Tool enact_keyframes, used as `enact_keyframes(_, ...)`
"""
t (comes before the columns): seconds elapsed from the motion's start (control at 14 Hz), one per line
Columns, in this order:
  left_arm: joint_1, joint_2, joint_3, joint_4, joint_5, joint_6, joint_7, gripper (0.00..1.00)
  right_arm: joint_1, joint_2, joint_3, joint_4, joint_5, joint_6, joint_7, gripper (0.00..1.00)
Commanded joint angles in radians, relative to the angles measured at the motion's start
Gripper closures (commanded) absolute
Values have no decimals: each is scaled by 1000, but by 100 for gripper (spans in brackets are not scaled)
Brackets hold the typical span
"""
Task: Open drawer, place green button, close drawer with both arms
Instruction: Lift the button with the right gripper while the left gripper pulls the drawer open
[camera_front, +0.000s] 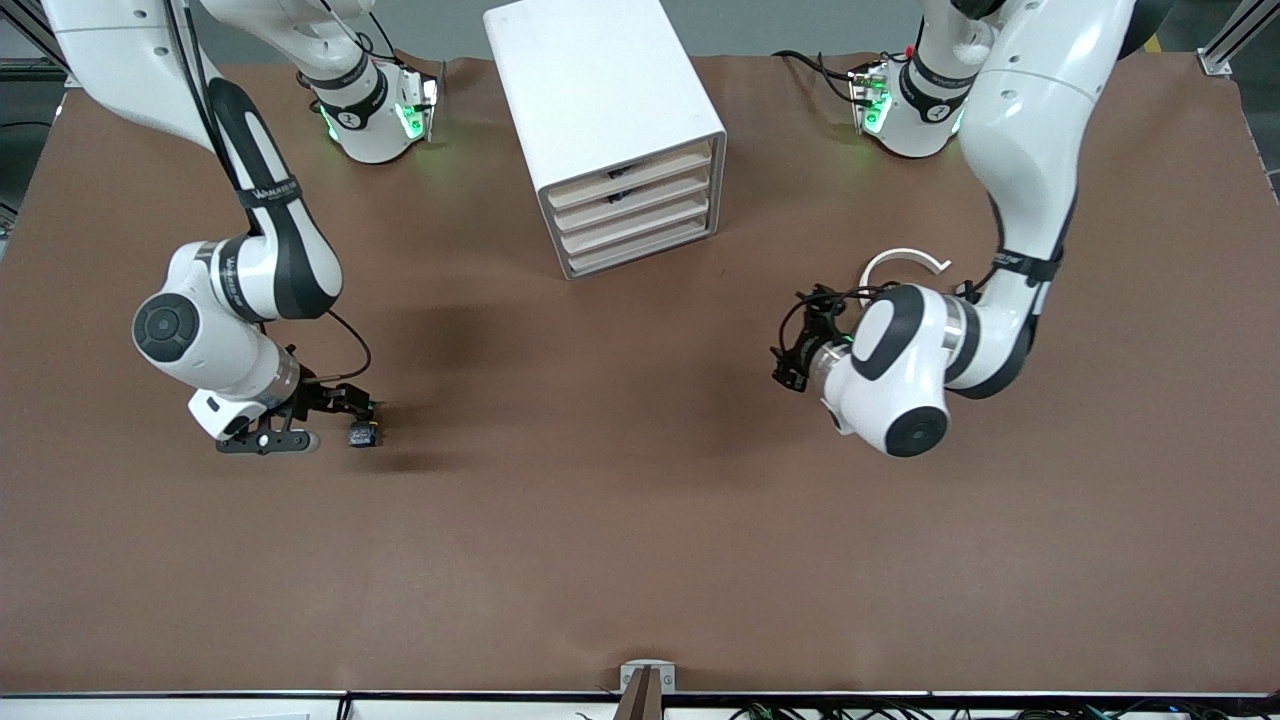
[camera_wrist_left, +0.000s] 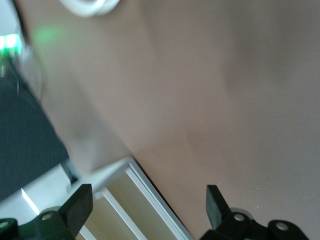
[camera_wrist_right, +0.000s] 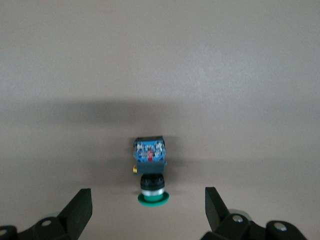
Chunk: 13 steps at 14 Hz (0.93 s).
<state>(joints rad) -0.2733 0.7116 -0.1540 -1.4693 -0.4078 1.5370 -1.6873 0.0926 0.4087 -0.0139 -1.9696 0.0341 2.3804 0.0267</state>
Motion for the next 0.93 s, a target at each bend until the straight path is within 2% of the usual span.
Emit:
enact_keyframes(0.0, -30, 52, 5, 27, -90, -5, -201, 0, 13, 85, -3, 86, 1, -9, 10, 0)
enact_keyframes(0.21, -99, 109, 5, 20, -216, -18, -277, 0, 13, 143, -5, 112, -5, 8, 7, 0)
enact_keyframes(0.5, -159, 161, 5, 18, -315, -18, -397, 0, 16, 173, -5, 113, -13, 13, -2, 0)
enact_keyframes(0.86, -250, 192, 5, 18, -416, -20, -479, 26, 18, 191, -5, 110, -48, 17, -5, 0)
